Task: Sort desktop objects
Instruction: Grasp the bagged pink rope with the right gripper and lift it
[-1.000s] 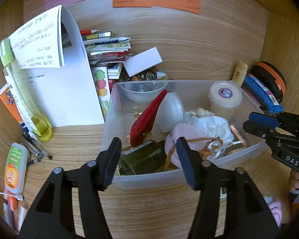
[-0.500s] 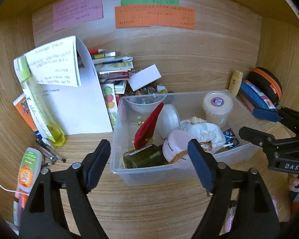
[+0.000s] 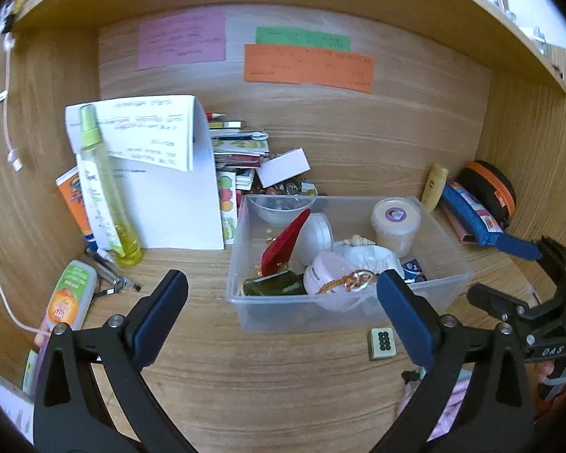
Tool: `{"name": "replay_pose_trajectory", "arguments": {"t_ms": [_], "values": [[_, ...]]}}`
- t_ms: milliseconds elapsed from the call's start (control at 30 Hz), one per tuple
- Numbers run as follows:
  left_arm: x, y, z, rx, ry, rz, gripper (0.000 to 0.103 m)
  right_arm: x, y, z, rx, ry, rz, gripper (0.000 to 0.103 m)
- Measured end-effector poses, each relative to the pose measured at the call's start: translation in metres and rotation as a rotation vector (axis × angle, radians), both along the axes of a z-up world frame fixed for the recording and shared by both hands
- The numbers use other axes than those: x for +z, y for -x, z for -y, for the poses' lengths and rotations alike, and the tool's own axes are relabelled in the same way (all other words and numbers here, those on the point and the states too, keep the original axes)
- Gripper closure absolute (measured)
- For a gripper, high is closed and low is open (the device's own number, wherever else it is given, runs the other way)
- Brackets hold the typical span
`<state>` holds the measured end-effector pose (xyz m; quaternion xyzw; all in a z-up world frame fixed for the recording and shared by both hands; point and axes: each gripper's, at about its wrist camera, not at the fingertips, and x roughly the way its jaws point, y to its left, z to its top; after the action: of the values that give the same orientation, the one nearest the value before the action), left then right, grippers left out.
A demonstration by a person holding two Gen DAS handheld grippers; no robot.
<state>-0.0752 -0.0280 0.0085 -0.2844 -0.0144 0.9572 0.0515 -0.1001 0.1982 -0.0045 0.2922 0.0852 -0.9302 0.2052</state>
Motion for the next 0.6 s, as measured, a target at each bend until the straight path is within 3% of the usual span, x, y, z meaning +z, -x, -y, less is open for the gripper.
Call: {"name": "replay_pose_trajectory", "arguments": {"t_ms": [300, 600], "values": [[-0.013, -0.024, 0.004, 0.023, -0.033, 0.046, 0.001, -0.017, -0.035, -0.009, 0.012, -0.027, 0.031, 0.004], [-0.046, -0.047, -0.027, -0.038, 0.037, 0.113, 0.001, -0.041, -0.053, -0.039, -0.036, -0.008, 0.127, 0.004]]}}
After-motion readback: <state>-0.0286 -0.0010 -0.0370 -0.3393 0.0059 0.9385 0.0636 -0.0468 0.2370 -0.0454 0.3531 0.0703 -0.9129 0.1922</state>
